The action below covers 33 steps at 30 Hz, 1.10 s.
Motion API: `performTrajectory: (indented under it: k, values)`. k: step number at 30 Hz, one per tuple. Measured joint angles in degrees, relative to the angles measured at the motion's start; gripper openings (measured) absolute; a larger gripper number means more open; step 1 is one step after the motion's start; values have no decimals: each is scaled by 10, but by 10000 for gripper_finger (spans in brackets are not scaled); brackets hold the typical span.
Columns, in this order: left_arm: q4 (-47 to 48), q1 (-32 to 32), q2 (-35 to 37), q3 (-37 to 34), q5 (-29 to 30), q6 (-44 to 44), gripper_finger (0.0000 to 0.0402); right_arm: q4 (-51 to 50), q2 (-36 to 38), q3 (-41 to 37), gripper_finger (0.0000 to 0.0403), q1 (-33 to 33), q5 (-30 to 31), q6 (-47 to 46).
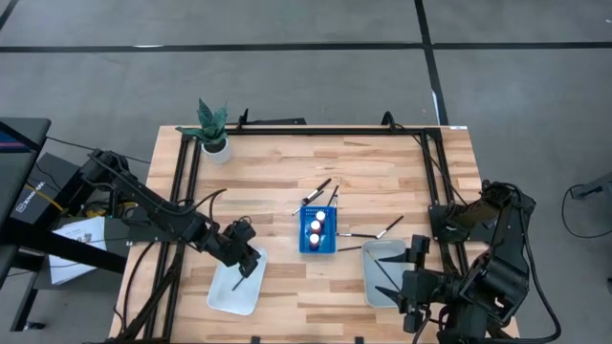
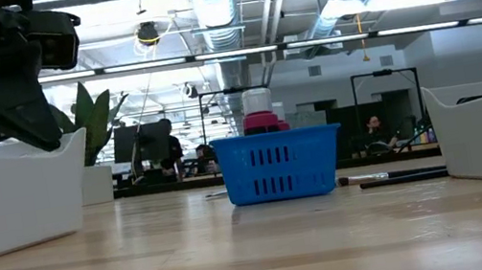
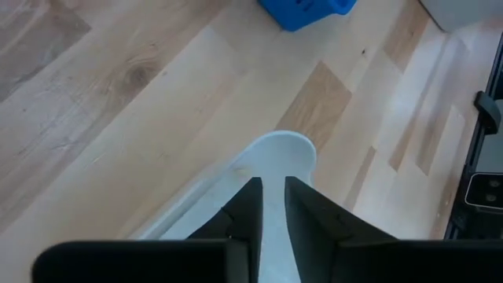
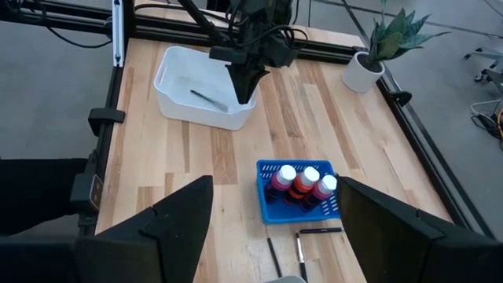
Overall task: Pick & Place Paint Supplies
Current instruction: Put the left liner brush into the white bin
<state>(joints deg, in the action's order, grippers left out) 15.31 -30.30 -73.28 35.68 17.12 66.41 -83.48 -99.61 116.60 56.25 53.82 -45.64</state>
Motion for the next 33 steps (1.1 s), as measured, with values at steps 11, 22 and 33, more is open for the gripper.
performTrajectory:
  k: [11, 22, 33]
  values:
    - [1, 12, 0, 0, 21, -1, 55, 0, 0, 0, 265, 0, -9, 0]
    - [12, 31, 0, 0, 31, -4, 32, 0, 0, 0, 265, 0, -13, -1]
    - [41, 29, 17, 1, 14, -4, 13, 0, 0, 0, 265, 0, -13, -5]
